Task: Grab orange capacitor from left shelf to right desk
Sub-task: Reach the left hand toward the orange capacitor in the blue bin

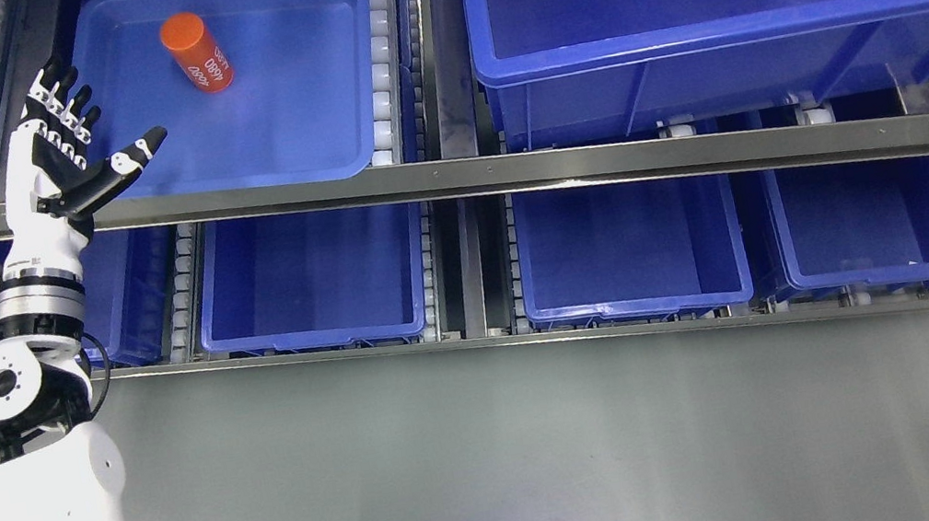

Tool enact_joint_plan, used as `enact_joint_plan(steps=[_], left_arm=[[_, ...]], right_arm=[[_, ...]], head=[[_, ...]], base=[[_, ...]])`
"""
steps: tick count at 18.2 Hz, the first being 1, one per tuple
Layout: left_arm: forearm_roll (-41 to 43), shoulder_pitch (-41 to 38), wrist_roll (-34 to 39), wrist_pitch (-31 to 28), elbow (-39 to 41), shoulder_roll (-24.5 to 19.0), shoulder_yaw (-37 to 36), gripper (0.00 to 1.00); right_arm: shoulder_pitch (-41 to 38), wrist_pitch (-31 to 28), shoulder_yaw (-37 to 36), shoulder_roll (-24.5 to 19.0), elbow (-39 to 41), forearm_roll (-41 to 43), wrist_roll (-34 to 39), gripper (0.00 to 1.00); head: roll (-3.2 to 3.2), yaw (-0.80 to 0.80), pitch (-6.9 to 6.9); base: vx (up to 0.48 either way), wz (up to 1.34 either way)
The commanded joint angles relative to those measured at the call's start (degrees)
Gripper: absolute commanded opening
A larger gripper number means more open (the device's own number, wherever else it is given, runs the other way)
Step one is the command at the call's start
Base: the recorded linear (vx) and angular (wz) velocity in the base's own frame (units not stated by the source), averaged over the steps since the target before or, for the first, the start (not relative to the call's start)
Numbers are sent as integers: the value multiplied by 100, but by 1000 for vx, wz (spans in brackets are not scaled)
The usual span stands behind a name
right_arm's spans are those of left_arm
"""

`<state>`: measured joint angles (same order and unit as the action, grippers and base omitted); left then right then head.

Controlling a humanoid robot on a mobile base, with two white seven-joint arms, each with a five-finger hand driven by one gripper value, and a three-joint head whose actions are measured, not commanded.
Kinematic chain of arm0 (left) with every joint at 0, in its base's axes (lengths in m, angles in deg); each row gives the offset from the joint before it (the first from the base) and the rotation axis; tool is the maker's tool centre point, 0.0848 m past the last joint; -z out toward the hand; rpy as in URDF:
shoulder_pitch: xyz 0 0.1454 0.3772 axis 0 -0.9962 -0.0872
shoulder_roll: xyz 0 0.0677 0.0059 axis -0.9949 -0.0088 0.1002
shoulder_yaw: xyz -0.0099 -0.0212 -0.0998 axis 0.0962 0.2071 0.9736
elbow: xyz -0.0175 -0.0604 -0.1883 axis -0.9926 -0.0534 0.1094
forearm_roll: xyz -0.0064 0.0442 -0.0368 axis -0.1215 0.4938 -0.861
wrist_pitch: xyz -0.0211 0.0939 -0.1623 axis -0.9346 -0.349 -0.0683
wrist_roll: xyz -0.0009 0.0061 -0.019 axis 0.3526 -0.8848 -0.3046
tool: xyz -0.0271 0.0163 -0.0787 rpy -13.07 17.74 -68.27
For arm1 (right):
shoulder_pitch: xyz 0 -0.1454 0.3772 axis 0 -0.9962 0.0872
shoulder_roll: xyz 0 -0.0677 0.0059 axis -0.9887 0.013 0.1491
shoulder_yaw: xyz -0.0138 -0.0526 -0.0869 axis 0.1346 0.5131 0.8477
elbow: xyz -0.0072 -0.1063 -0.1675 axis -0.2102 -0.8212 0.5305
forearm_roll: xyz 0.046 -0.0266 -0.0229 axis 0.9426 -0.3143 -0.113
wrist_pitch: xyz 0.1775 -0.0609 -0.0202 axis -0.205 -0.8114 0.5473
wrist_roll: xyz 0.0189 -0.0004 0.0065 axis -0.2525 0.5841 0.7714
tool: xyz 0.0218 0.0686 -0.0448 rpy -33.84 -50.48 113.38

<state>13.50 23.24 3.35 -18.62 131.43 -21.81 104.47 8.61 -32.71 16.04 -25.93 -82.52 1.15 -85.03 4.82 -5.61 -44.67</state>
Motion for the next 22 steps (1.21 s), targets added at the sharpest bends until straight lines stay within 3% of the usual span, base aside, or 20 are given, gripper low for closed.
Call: enact_joint_plan(steps=[1, 7, 12, 17, 22], left_arm=[[5, 37, -14, 8, -17, -30, -92, 100], [22, 212, 4, 0, -200, -48, -92, 100], [321, 1125, 13, 8, -1605, -417, -556, 100], [356, 1592, 13, 43, -2705, -400, -1207, 98], [822, 1961, 21, 596, -3513, -373, -1366, 95]], right_arm=[[-79, 2, -61, 100, 193, 0, 4, 100], [-79, 2, -61, 100, 193, 0, 4, 100], [-79, 2, -61, 100, 193, 0, 4, 100], [-79, 2, -61, 100, 193, 0, 4, 100], [-79, 2, -61, 100, 193, 0, 4, 100]], head=[[0, 0, 0], [0, 0, 0], [0, 0, 0], [0, 0, 0], [0, 0, 0]], base=[[0, 0], [0, 0], [0, 0], [0, 0], [0, 0]])
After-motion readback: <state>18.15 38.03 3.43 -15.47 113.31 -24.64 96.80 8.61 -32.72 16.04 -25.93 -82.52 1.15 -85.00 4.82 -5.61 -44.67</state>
